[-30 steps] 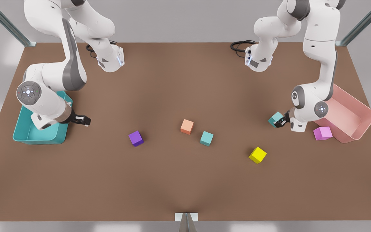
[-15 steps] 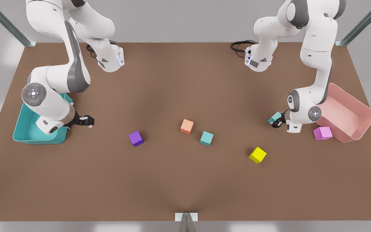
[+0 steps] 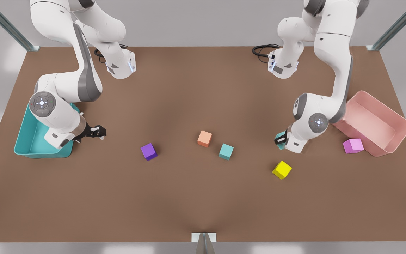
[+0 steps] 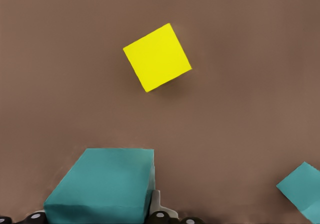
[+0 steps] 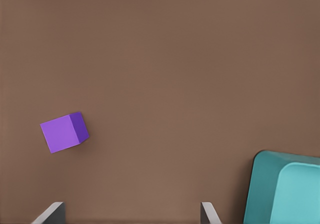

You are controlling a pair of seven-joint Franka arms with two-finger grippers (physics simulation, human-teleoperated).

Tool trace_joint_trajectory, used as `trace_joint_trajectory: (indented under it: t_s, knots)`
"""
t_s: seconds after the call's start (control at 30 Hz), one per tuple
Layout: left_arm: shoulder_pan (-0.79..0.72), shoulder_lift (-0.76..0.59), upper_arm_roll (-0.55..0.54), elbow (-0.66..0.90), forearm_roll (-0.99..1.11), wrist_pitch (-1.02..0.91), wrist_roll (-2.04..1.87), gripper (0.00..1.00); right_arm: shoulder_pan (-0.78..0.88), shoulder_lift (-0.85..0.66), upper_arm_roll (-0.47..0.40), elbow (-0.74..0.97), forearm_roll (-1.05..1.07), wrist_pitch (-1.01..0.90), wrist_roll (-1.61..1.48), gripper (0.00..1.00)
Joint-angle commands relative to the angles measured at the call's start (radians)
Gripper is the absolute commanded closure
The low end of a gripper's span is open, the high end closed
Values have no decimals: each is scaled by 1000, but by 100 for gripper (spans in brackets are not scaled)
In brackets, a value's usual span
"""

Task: Stack the two blue cubes on top of each other

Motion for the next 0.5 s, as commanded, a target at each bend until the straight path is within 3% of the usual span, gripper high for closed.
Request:
trace_joint_trajectory:
  t_s: [0.0,0.07,0.33,0.47]
  knots:
    - [-127,52,-27,141,-32,-279,-174,51,0,1,0,1,1,0,-52,0]
    - [-252,184,-53,288,-32,-289,-401,51,0,3,0,1,-1,2,-54,0]
    - [-241,306,-79,396,-26,-275,-397,51,8,4,0,-3,1,2,-48,0]
    - [-239,402,-77,521,-23,-269,-395,51,-9,1,-10,45,-1,-65,-91,0]
